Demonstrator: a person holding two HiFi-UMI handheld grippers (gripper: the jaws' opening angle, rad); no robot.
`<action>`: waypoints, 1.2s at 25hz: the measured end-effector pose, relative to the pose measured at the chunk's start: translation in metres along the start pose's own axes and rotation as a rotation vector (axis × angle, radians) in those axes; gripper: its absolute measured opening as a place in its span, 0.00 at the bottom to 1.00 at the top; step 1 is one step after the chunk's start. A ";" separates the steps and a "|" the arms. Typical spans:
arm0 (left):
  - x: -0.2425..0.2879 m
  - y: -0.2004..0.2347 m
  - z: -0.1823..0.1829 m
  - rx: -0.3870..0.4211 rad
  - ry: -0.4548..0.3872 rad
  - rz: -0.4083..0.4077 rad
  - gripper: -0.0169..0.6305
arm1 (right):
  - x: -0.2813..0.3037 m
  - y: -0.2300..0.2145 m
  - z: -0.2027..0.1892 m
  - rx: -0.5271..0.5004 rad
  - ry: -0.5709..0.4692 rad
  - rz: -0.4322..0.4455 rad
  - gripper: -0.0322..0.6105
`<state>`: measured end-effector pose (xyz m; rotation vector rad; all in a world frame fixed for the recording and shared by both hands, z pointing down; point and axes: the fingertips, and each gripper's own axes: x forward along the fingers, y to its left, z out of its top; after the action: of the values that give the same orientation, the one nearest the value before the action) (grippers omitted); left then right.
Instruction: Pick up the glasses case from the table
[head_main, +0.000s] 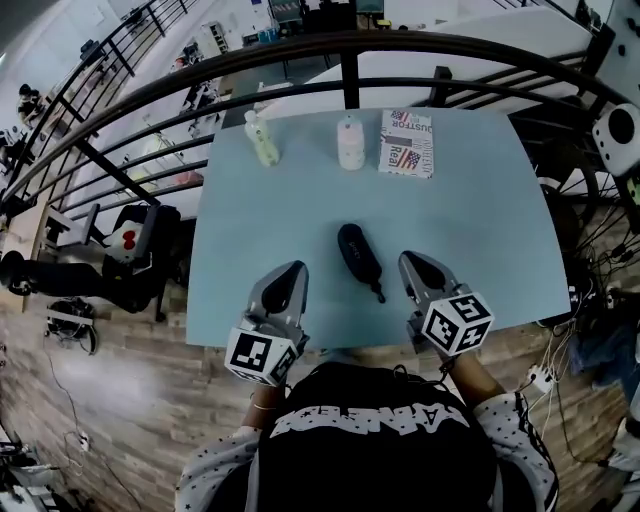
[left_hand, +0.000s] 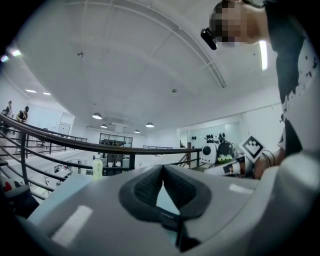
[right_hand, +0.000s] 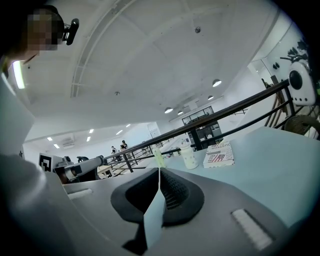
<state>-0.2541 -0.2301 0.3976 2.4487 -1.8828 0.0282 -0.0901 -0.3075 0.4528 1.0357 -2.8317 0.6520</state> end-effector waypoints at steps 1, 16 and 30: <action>0.001 0.006 -0.002 -0.001 0.003 -0.003 0.03 | 0.006 0.000 -0.001 -0.001 0.005 -0.006 0.07; 0.009 0.084 -0.018 0.000 0.022 -0.045 0.03 | 0.077 0.010 -0.036 -0.034 0.101 -0.089 0.20; 0.017 0.136 -0.040 -0.028 0.037 -0.074 0.03 | 0.130 -0.004 -0.094 -0.112 0.290 -0.178 0.33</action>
<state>-0.3806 -0.2789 0.4425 2.4798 -1.7645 0.0428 -0.1965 -0.3509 0.5649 1.0620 -2.4656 0.5674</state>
